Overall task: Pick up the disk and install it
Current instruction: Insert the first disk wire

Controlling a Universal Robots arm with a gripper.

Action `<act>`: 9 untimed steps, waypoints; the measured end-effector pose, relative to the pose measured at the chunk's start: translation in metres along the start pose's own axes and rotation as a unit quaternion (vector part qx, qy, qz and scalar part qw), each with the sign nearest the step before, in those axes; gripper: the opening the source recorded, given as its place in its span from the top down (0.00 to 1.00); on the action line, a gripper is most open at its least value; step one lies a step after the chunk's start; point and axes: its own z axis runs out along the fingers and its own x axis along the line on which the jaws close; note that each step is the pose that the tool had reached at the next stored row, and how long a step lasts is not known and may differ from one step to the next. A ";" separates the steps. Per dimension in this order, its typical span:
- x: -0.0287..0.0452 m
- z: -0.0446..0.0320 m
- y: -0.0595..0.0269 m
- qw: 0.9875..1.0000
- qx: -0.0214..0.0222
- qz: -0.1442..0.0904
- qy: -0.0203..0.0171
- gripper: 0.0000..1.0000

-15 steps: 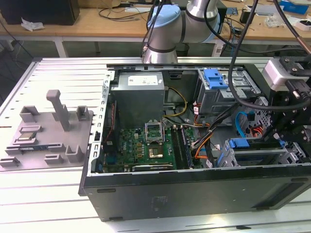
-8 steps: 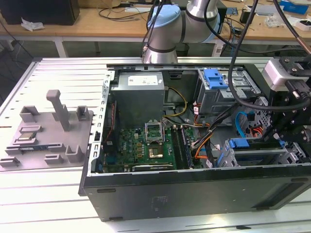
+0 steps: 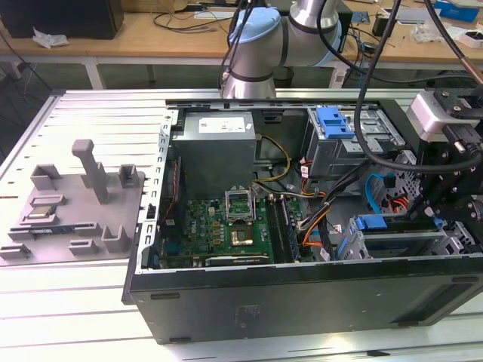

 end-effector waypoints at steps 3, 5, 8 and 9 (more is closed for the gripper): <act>0.0000 0.0001 0.0000 1.000 0.000 0.000 0.000 0.84; 0.0000 0.0001 0.0000 1.000 0.000 0.000 0.000 0.84; 0.0000 0.0001 0.0001 1.000 0.000 0.000 0.000 0.84; 0.0000 0.0001 0.0003 1.000 0.000 0.000 0.000 0.84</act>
